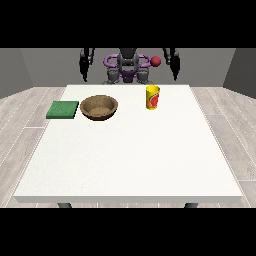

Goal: Pick the cup and pour the ball into the bowl, then pick the bowl and place it on the pad

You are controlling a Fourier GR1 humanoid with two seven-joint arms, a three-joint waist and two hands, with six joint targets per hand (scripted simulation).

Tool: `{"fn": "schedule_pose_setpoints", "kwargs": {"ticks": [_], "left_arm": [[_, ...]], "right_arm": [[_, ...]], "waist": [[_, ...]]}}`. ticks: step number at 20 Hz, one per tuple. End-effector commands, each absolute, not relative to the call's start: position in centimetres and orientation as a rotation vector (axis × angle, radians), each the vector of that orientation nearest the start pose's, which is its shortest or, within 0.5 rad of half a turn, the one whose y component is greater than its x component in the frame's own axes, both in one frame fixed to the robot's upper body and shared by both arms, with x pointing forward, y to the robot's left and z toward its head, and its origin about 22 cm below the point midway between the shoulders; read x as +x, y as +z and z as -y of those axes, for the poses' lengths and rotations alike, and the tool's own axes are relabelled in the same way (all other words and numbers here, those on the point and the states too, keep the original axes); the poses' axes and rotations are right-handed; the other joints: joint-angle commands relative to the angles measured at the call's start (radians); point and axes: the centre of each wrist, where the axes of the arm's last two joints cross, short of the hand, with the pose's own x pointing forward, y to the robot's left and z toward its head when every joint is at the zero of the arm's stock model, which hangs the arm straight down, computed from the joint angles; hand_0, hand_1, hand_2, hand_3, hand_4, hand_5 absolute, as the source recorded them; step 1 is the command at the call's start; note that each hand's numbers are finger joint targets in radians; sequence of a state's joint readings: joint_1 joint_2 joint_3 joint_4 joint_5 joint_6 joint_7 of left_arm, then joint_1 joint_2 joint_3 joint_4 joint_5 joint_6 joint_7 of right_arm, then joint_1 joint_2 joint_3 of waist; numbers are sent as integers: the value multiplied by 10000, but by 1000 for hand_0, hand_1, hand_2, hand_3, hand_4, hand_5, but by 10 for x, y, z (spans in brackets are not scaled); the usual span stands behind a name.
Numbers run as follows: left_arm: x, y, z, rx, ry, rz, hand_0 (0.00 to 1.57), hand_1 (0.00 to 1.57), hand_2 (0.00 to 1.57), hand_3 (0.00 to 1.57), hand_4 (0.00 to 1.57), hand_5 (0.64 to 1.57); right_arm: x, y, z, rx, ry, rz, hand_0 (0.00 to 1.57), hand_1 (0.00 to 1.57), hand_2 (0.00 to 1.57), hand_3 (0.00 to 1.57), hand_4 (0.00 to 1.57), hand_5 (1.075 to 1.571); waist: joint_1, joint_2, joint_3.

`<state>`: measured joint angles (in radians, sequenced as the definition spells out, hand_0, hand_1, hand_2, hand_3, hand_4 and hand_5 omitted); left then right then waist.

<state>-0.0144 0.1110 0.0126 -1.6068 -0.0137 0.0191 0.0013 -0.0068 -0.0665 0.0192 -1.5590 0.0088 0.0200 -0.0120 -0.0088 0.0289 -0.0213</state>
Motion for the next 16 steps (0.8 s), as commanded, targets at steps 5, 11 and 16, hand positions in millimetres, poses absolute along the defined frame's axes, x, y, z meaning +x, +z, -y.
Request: {"fn": "schedule_pose_setpoints", "kwargs": {"ticks": [5,11,16], "left_arm": [[246,49,-260,1296,-1122,16511,0,0,0,0,0,1570],[276,66,-229,-1905,1442,17431,0,0,0,0,0,1569],[290,106,-223,-1804,1207,18136,0,0,0,0,0,1569]], "right_arm": [[245,30,249,-657,1167,15935,0,0,327,492,846,1565],[260,87,148,1477,-537,17159,0,0,272,412,841,1567],[262,108,133,1165,-675,17882,0,0,323,450,826,1567]], "waist": [[-18,-2649,172],[62,-1775,199],[128,-1138,212]]}}
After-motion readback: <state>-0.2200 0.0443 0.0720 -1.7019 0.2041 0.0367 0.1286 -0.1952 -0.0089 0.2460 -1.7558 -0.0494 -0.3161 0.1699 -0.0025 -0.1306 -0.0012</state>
